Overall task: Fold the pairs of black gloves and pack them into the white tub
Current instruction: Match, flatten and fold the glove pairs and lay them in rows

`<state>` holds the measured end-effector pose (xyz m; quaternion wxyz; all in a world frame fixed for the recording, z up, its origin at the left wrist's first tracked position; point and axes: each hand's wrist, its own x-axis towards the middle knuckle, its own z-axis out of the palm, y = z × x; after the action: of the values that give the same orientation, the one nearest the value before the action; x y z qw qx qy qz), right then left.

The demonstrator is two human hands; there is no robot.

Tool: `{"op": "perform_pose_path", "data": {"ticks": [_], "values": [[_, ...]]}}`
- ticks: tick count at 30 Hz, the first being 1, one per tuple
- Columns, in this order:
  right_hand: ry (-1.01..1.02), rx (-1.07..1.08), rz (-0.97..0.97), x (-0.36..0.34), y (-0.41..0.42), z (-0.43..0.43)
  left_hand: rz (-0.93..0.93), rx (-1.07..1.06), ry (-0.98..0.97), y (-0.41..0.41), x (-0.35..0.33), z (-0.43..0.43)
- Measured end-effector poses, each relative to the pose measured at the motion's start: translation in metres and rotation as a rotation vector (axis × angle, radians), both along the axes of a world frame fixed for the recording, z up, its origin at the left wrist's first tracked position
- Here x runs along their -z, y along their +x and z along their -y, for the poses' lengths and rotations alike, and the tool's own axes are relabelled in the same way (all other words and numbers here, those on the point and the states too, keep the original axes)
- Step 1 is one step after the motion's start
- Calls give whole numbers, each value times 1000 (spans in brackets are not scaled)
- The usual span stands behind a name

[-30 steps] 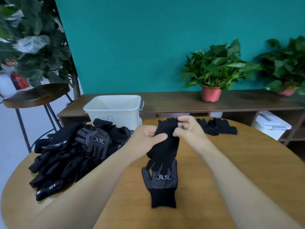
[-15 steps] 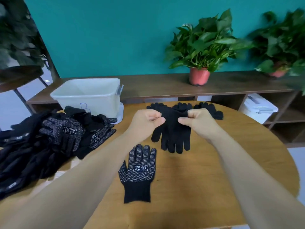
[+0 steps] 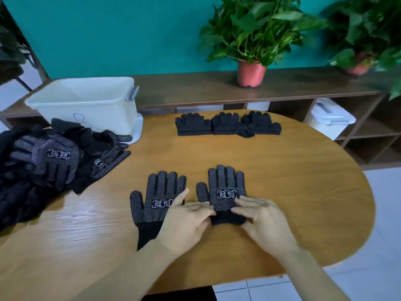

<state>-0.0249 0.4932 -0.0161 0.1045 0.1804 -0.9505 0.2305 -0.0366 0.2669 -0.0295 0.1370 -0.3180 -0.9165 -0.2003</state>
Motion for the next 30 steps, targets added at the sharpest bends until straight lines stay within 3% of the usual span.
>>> {"op": "perform_pose_path", "data": {"ticks": [7,11,14,18,25,30], "values": [[49,-22,-98,3,11,-9,-109,136,-104,1,-6,6],[-7,123,-207,-10,-1,4,-69,41,-98,-25,-18,-1],[150,253,-77,-14,-14,28,119,-18,-313,-34,-25,-24],[387,169,304,2,-14,33,296,-36,-623,-28,-18,-30],[513,137,330,10,-17,20,235,-49,-678,-25,-11,-25],[424,158,377,2,-16,23,204,-64,-578,-22,-10,-22]]}}
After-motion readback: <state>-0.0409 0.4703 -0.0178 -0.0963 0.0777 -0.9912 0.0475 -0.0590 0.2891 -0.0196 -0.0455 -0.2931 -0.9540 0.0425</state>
